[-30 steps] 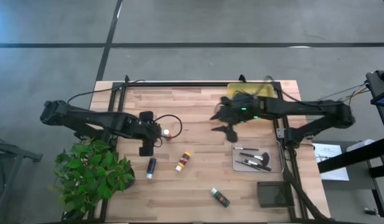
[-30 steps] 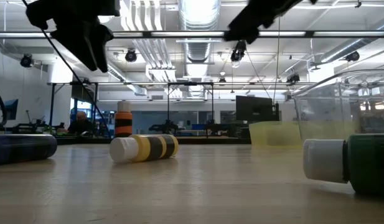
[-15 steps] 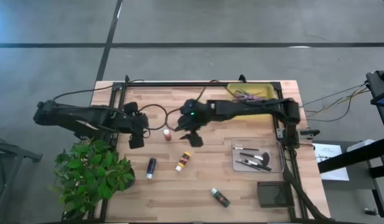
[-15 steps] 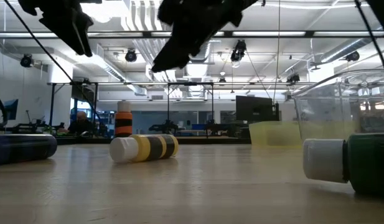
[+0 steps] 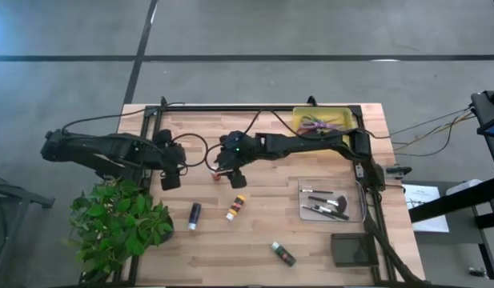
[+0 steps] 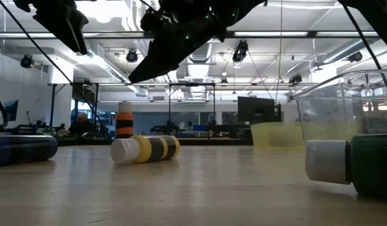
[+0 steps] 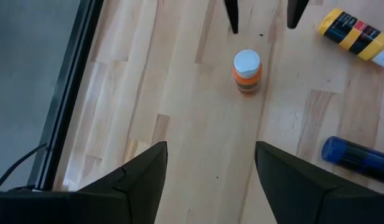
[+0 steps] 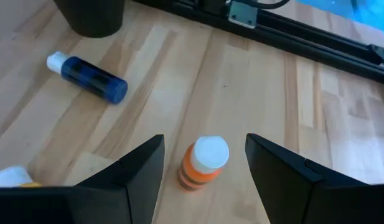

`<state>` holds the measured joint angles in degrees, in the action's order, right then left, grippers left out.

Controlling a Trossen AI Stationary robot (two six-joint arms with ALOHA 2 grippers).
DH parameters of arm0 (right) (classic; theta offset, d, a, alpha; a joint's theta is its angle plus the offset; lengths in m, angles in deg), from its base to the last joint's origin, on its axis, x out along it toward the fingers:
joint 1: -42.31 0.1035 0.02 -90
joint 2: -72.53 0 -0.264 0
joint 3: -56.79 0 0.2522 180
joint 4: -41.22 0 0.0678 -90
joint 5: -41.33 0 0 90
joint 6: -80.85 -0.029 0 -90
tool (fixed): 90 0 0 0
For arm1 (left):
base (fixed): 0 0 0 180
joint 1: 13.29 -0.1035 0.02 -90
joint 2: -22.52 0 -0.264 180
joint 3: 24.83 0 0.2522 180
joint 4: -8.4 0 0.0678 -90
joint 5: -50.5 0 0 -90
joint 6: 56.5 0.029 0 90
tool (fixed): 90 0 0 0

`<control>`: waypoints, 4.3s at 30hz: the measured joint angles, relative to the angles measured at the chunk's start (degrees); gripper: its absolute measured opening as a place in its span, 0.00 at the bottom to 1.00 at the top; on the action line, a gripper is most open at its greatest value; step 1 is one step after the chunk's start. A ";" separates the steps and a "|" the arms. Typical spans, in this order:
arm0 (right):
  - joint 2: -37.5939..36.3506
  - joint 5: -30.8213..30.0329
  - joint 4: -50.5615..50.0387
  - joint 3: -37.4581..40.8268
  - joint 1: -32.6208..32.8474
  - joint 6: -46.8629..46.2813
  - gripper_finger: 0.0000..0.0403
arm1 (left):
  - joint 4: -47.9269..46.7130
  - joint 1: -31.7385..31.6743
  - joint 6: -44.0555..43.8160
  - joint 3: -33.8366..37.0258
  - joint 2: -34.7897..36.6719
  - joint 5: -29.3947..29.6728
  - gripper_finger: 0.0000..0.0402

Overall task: Pick & Place Paint Supplies
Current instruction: Put the orange paint bottle into the black bin

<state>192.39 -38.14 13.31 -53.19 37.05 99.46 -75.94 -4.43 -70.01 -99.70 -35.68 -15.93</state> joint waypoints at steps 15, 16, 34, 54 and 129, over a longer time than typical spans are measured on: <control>3.29 -0.19 6.70 0.28 -0.61 -6.18 0.56 | -0.01 0.04 0.10 0.04 -0.04 -0.04 0.62; 3.99 -0.16 8.15 0.28 -0.64 -6.45 0.56 | 0.01 0.04 0.12 0.04 -0.04 -0.02 0.62; 8.15 3.50 11.64 0.20 -2.25 -9.84 0.56 | 0.15 0.09 -0.04 0.04 -0.04 -0.17 0.62; 7.16 4.54 10.22 0.35 -2.38 -9.21 0.56 | -0.12 0.09 -0.04 1.66 -0.04 -0.19 0.62; 8.97 2.38 15.75 2.81 -2.40 -8.06 0.30 | 0.01 0.04 0.46 1.88 -0.04 -0.78 0.62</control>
<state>201.36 -35.76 29.06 -50.39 34.65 91.40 -75.93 -4.38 -69.55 -97.82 -35.72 -16.71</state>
